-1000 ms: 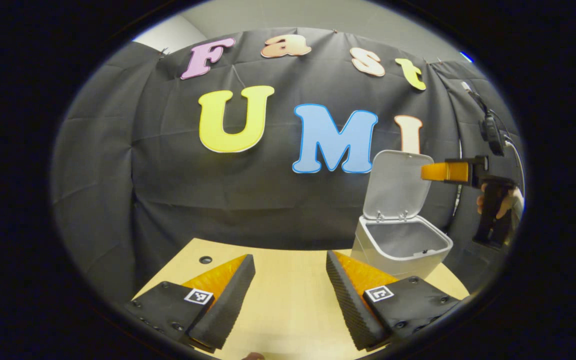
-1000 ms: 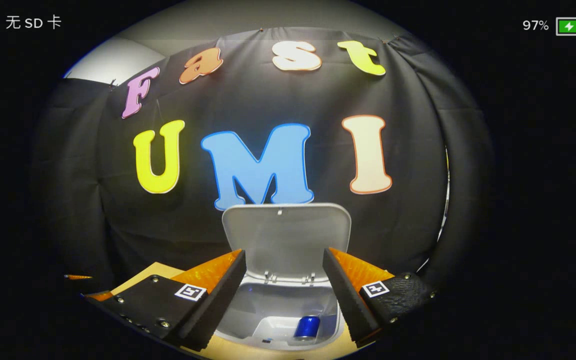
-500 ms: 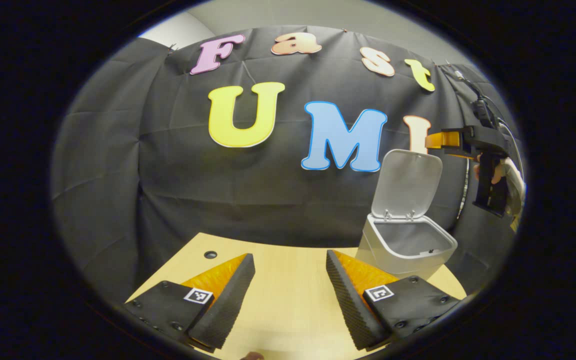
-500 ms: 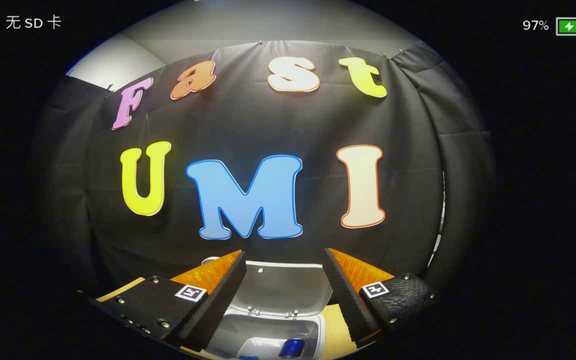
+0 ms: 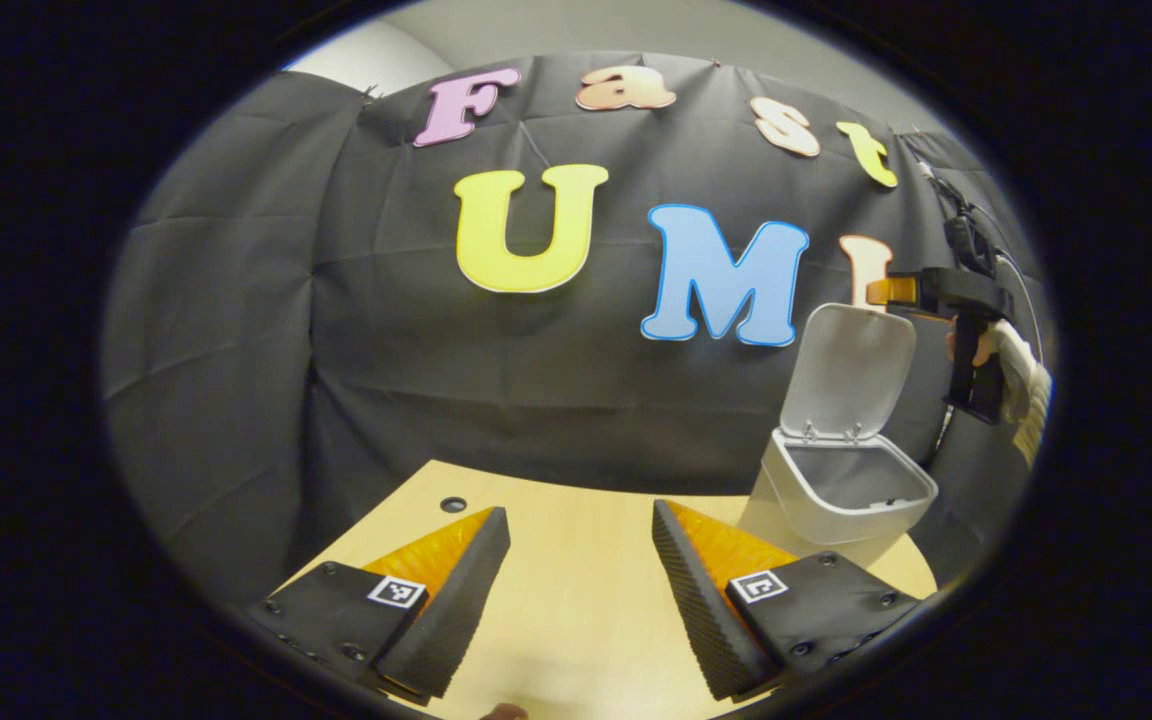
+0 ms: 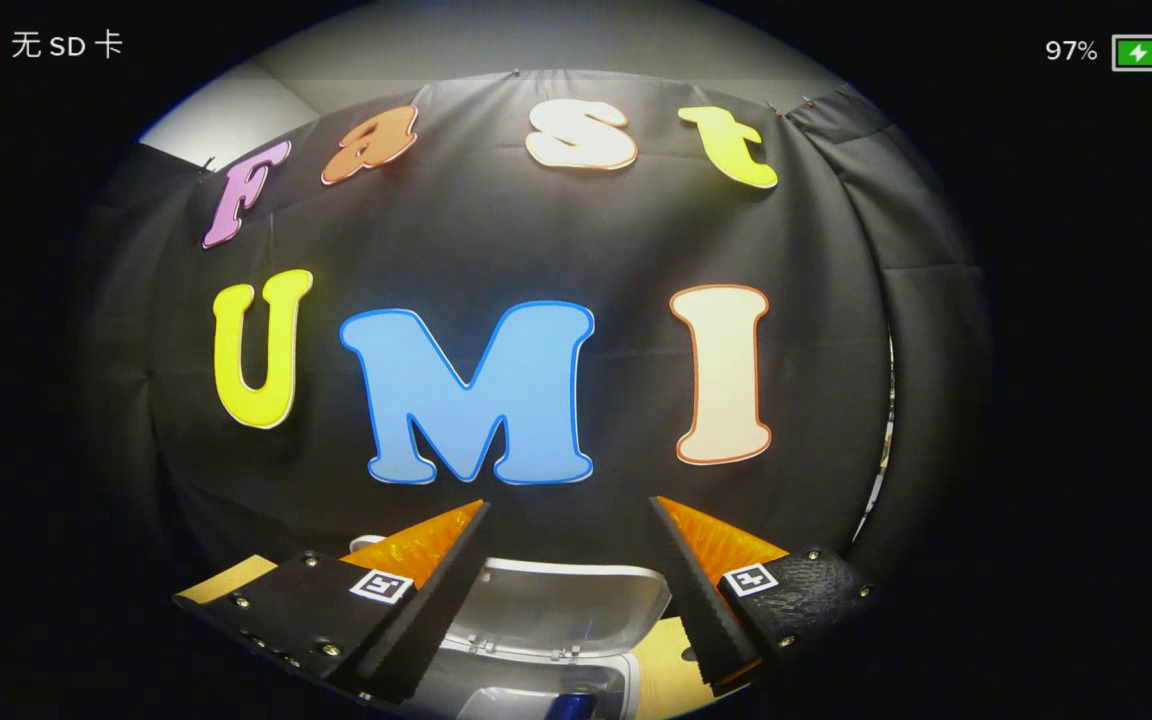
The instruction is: Press the lid of the desktop garbage bin to open it, pick up the crumpled paper on the desktop and throw it into the bin, then pick up the pop can on the desktop and drop it into the bin, and finally close the garbage bin lid.
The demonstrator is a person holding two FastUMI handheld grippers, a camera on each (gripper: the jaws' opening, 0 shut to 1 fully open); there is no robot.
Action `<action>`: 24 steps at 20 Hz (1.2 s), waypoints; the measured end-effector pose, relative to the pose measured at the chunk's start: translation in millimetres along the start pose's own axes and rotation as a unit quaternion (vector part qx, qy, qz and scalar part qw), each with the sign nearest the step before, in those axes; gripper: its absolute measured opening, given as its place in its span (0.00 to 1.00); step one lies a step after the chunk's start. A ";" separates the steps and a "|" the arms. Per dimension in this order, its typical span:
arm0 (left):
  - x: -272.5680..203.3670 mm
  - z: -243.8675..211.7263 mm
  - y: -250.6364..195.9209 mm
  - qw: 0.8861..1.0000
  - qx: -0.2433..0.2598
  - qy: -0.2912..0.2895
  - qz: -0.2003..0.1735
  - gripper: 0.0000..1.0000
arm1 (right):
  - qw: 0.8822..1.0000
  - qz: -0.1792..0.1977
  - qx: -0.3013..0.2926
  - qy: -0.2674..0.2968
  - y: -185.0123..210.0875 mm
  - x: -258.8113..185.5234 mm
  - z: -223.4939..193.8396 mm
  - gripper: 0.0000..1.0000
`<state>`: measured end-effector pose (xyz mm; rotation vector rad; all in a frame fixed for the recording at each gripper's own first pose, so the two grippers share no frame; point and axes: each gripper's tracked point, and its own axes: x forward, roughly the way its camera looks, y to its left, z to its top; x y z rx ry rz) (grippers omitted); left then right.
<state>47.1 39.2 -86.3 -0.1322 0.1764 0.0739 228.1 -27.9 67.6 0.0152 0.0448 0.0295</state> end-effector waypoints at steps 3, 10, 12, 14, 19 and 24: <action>2.5 -3.3 0.2 1.000 0.002 -0.001 -0.001 0.96 | 1.000 0.007 0.001 -0.001 1.1 -10.4 -1.2 0.98; 4.9 -7.8 -28.7 0.999 0.020 -0.008 -0.032 0.96 | 0.999 0.024 0.012 0.020 9.2 -61.1 -27.5 0.97; 3.7 -7.2 -39.4 0.999 0.022 -0.011 -0.042 0.96 | 0.999 0.027 0.008 0.025 12.0 -75.0 -38.0 1.00; 1.5 -8.1 -48.9 0.998 0.022 -0.013 -0.053 0.96 | 0.999 0.031 0.008 0.031 15.8 -88.8 -52.7 0.98; -11.7 -1.6 -67.7 0.997 0.026 -0.025 -0.073 0.96 | 0.995 0.052 0.020 0.083 26.0 -112.2 -115.9 0.98; -20.5 -2.9 -66.7 0.997 0.024 -0.025 -0.071 0.95 | 0.992 0.053 0.016 0.115 28.3 -114.7 -154.3 0.98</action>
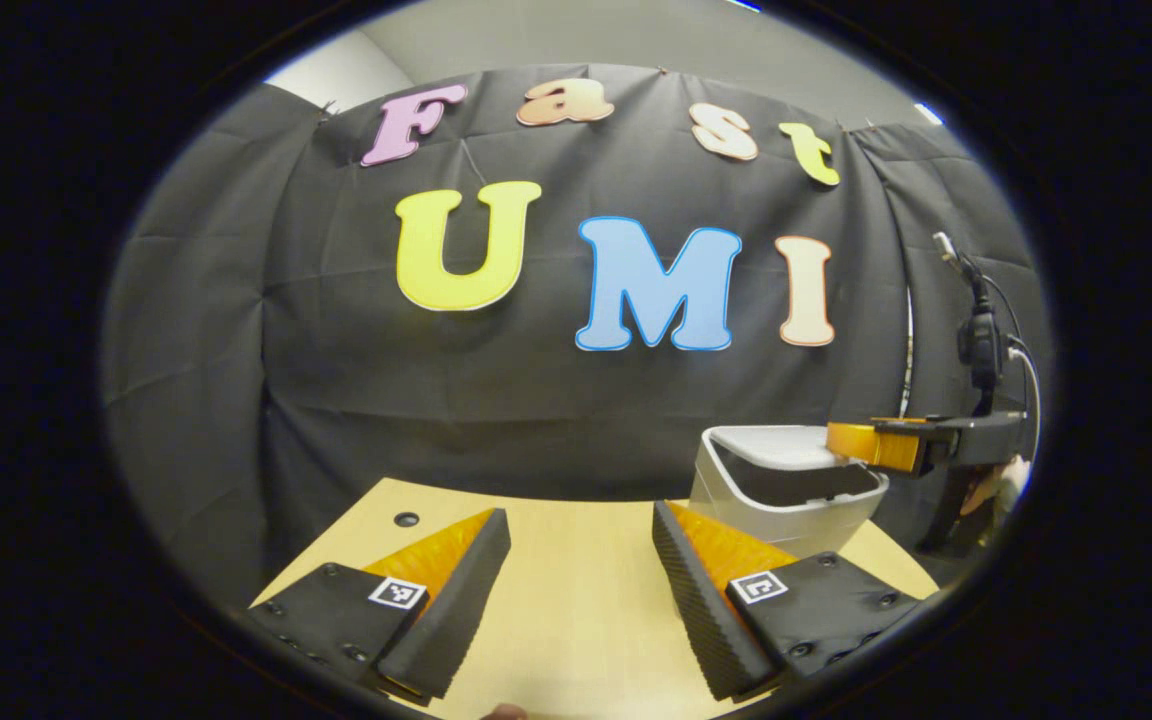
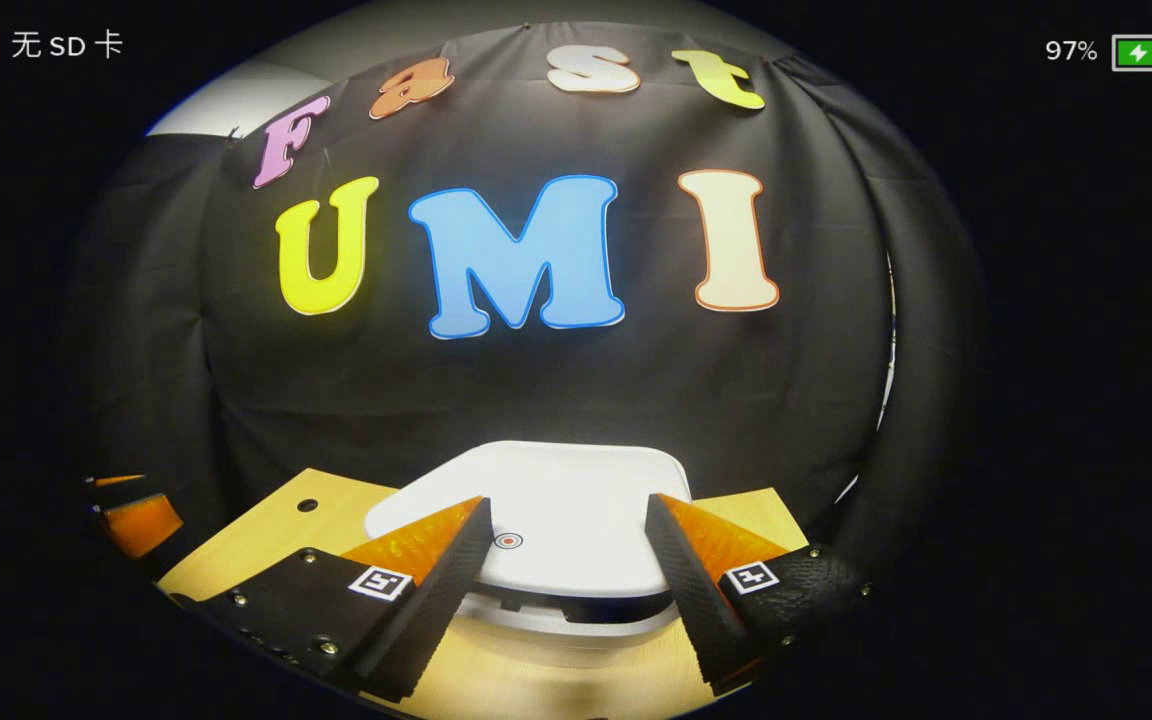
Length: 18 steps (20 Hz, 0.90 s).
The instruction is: Press the lid of the desktop garbage bin to open it, pick up the crumpled paper on the desktop and throw it into the bin, then pick up the pop can on the desktop and drop it into the bin, and finally close the garbage bin lid.
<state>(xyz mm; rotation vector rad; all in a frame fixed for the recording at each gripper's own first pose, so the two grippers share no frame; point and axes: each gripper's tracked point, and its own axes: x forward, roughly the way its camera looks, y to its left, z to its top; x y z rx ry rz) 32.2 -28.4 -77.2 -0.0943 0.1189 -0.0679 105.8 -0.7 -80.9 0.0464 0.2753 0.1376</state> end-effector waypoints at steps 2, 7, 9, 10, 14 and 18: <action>-3.1 -1.7 1.3 1.000 -0.002 0.002 0.004 0.96 | 1.000 0.000 -0.003 0.006 -1.8 -4.9 -10.9 0.98; -11.4 -7.5 7.9 1.000 -0.001 0.007 0.012 0.96 | 0.999 -0.006 -0.021 0.028 0.5 -4.2 -30.1 0.98; -13.7 -9.9 8.7 1.000 -0.001 0.009 0.013 0.96 | 0.999 -0.007 -0.019 0.026 3.3 -7.8 -29.3 0.98; -13.7 -10.5 8.4 1.000 -0.001 0.011 0.012 0.96 | 1.000 -0.007 -0.018 0.022 4.0 -9.3 -28.6 0.98; -16.8 -15.0 5.1 1.000 0.003 0.015 0.007 0.96 | 1.000 -0.012 -0.013 0.023 4.5 -9.7 -31.7 0.99; -17.0 -18.8 2.5 1.000 0.003 0.021 0.003 0.96 | 0.999 -0.018 -0.012 0.024 4.9 -10.8 -33.6 0.99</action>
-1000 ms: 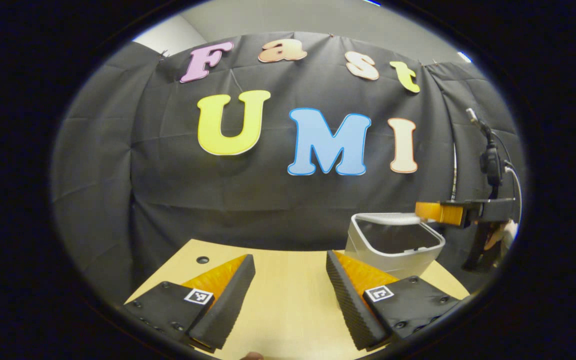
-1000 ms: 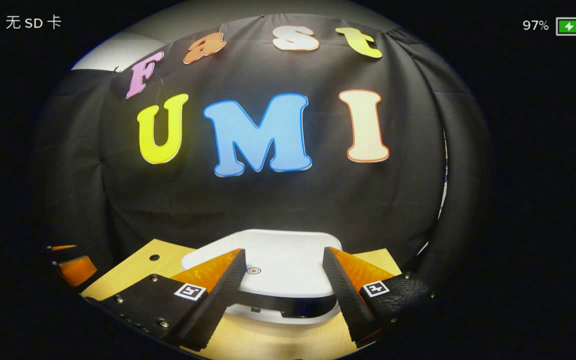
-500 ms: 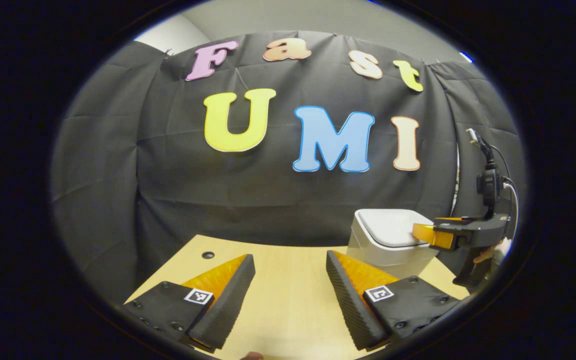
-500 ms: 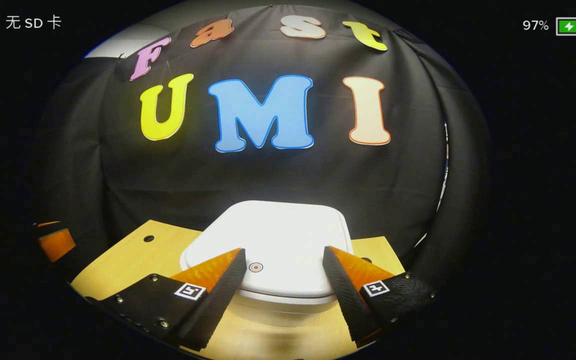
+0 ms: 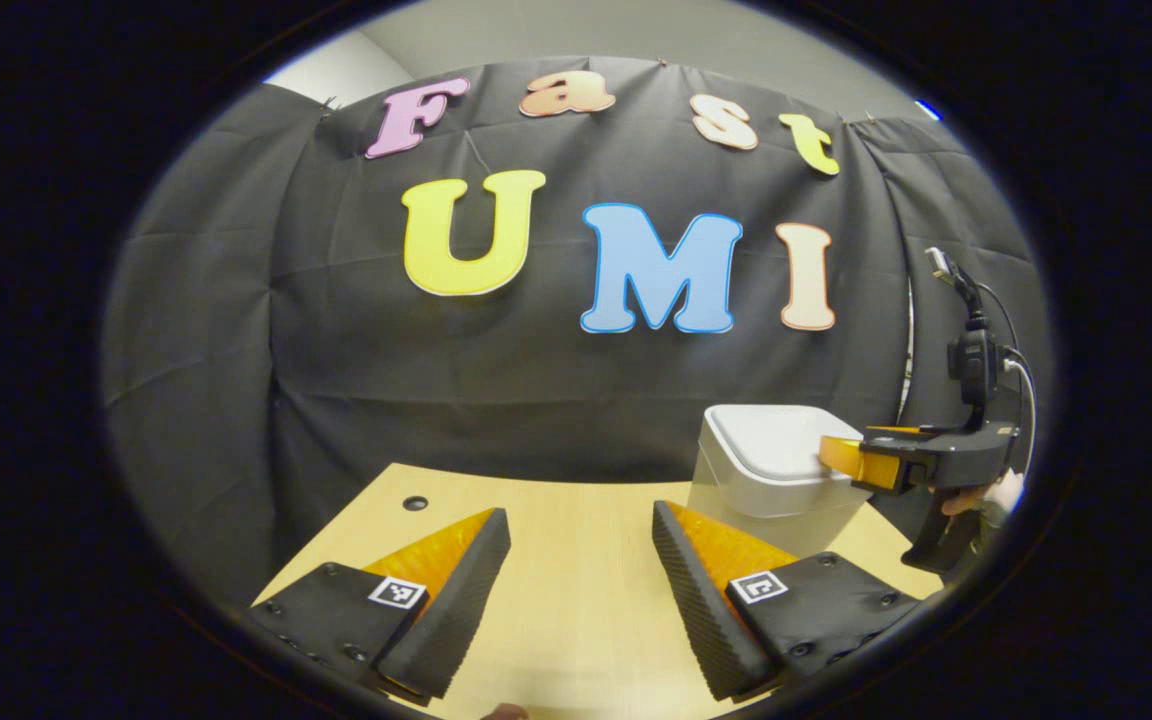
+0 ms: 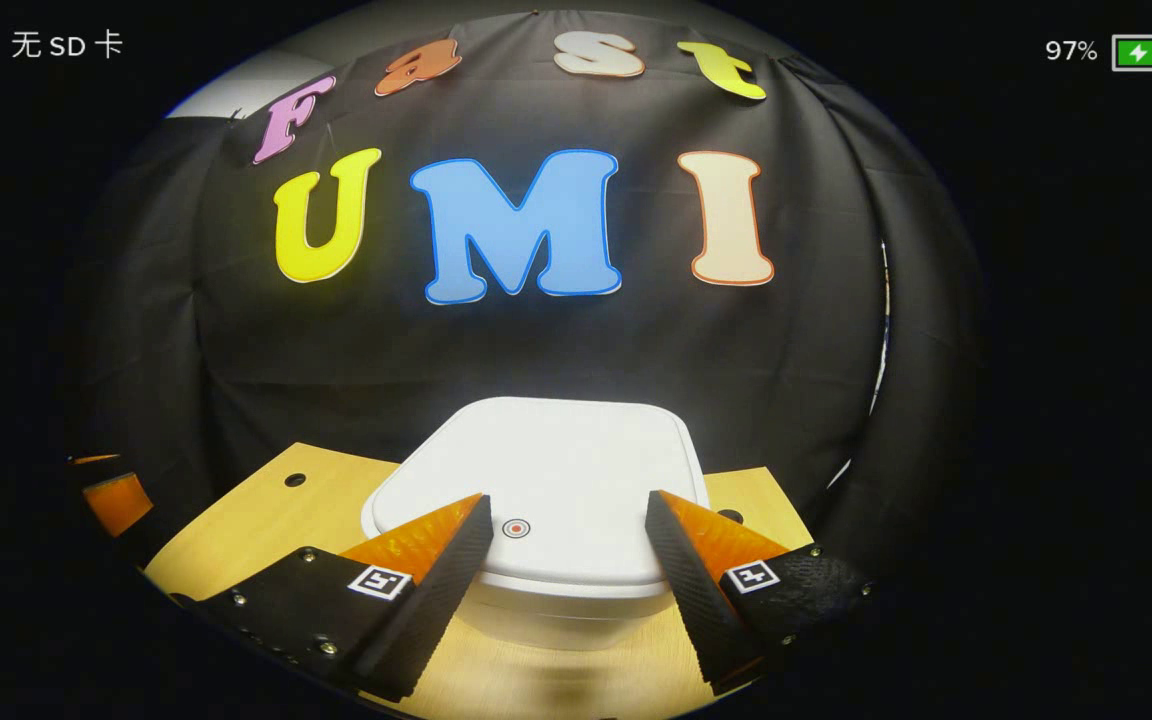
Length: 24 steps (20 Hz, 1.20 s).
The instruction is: Press the lid of the desktop garbage bin to open it, pick up the crumpled paper on the desktop and throw it into the bin, then pick up the pop can on the desktop and drop it into the bin, and finally close the garbage bin lid.
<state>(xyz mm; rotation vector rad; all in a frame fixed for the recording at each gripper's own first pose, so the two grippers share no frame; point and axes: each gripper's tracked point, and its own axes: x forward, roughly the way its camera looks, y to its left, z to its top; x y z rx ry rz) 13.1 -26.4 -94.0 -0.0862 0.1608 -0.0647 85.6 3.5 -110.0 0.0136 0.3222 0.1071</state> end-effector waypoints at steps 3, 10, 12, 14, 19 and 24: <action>0.0 -1.6 -1.1 1.000 -0.001 0.002 -0.002 0.96 | 1.000 -0.001 0.001 -0.003 0.2 0.2 0.3 0.99; 1.3 -9.5 -3.1 1.000 -0.008 0.008 -0.003 0.96 | 0.999 -0.004 -0.001 -0.040 0.0 0.4 -6.9 0.99; -0.2 -15.0 -5.2 1.000 -0.008 0.012 -0.004 0.95 | 0.999 -0.007 0.001 -0.037 -0.4 -0.2 -7.6 0.99; -0.4 -18.5 -6.4 1.000 -0.009 0.016 -0.004 0.96 | 0.999 -0.006 0.001 -0.043 0.0 -1.7 -7.3 0.99; -0.9 -15.5 -5.8 1.000 -0.008 0.012 -0.003 0.95 | 0.998 -0.013 0.008 -0.063 0.5 -6.2 -6.7 0.99; 2.1 -11.2 -0.4 1.000 -0.002 0.007 -0.001 0.96 | 0.996 0.001 0.011 -0.091 1.4 -9.9 -7.4 0.98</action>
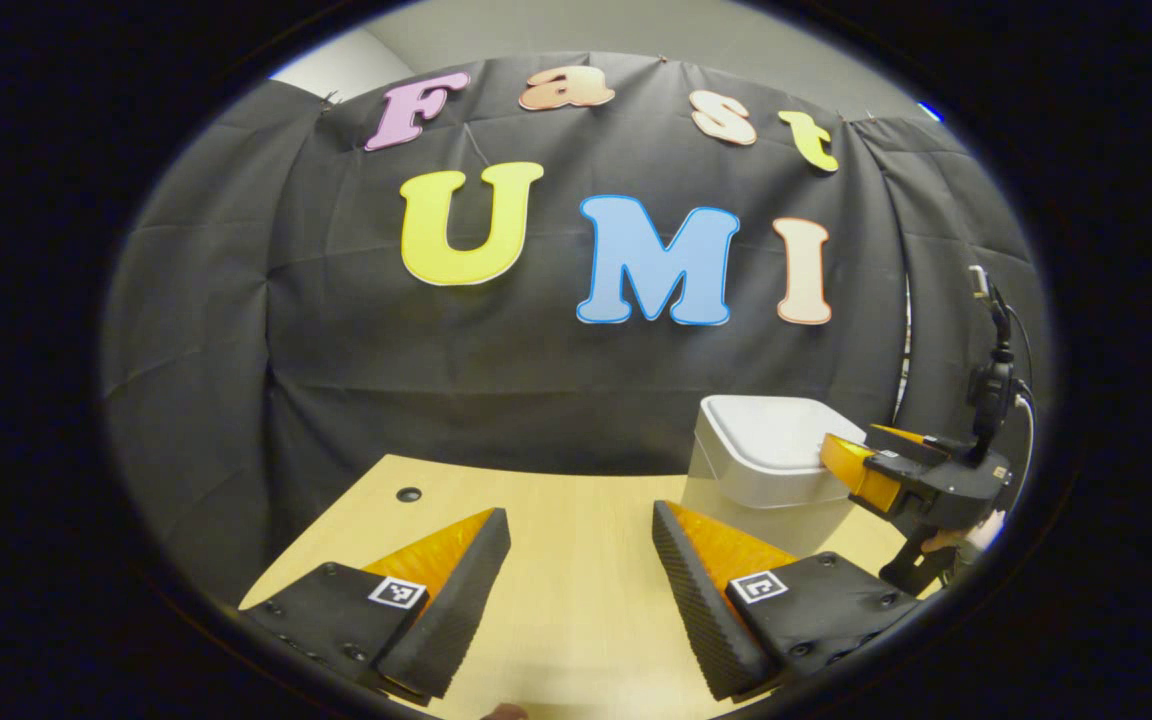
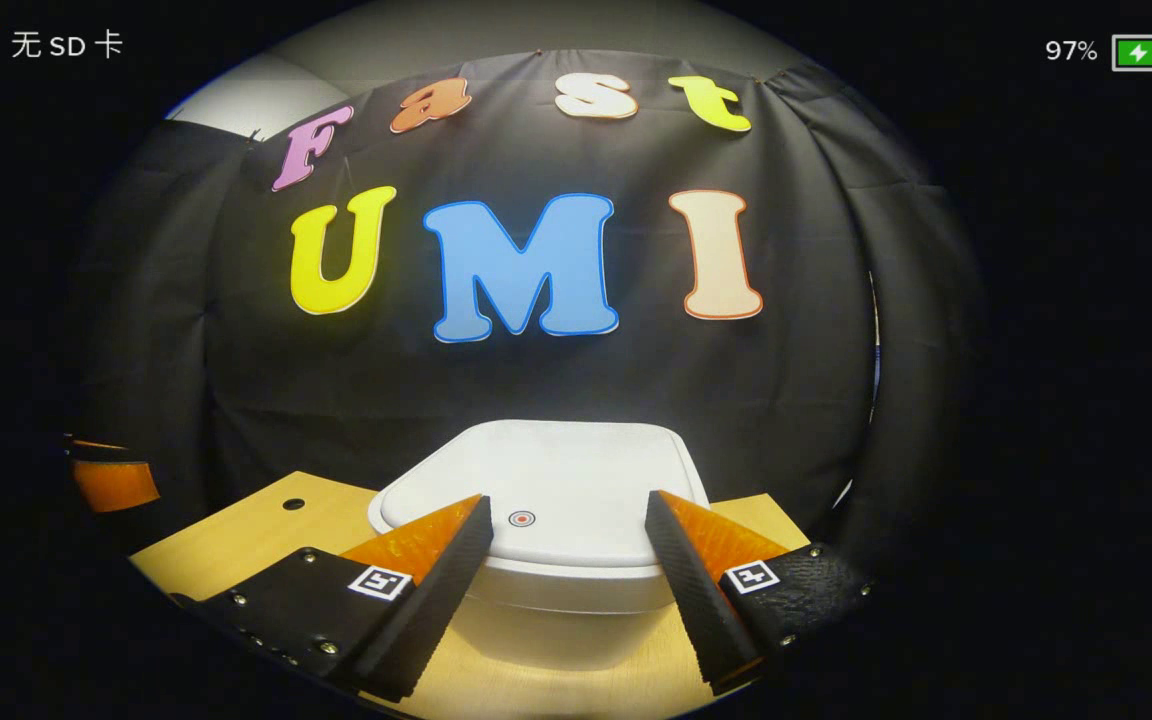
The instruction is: Press the lid of the desktop garbage bin to open it, pick up the crumpled paper on the desktop and throw it into the bin, then pick up the pop can on the desktop and drop it into the bin, and finally close the garbage bin lid.
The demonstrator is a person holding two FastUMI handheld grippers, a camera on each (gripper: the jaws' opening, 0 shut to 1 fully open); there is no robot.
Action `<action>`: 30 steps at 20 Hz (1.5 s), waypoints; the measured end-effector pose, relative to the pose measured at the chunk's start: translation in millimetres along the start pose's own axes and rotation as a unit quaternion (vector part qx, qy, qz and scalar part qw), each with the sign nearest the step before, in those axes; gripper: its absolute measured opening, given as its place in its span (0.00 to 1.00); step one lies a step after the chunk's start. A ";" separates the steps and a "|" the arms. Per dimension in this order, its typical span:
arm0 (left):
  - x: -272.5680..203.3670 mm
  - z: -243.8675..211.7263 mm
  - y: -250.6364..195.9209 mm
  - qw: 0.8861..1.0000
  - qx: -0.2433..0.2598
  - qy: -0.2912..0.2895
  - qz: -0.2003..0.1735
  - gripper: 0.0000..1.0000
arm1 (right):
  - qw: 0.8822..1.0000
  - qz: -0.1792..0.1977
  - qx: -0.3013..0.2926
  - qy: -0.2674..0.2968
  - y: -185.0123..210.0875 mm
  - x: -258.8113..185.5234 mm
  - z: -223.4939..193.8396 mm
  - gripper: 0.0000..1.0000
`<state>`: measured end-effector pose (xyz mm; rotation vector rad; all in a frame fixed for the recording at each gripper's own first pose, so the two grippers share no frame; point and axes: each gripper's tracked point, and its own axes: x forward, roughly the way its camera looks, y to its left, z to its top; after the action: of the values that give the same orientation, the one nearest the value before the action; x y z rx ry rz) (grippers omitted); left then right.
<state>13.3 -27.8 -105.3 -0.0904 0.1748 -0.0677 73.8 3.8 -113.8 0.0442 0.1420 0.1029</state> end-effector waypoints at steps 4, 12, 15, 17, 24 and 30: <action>4.6 2.0 0.2 1.000 0.003 -0.001 -0.002 0.94 | 1.000 -0.011 -0.006 0.007 1.6 -1.9 1.2 0.98; 19.5 29.2 -7.8 0.999 0.021 -0.018 -0.017 0.96 | 0.999 -0.020 0.023 0.021 5.8 -20.9 19.0 0.98; 22.4 47.9 -9.8 0.999 0.020 -0.034 -0.023 0.96 | 0.999 -0.024 0.024 0.003 7.6 -34.0 43.9 0.98; 25.7 59.5 -8.0 0.999 0.025 -0.042 -0.020 0.95 | 0.999 -0.032 0.019 -0.008 5.8 -43.5 60.2 0.98; 8.1 107.2 -5.5 0.995 0.043 -0.085 -0.019 0.96 | 0.998 -0.035 0.023 -0.052 9.1 -72.1 102.5 0.97; -16.8 118.8 -5.6 0.993 0.043 -0.104 -0.018 0.96 | 0.998 -0.041 0.015 -0.052 11.7 -81.7 93.9 0.98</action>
<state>17.4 -22.1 14.6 -0.0151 -0.0383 -0.1003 5.6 3.4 -9.0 0.0738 0.0417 0.0168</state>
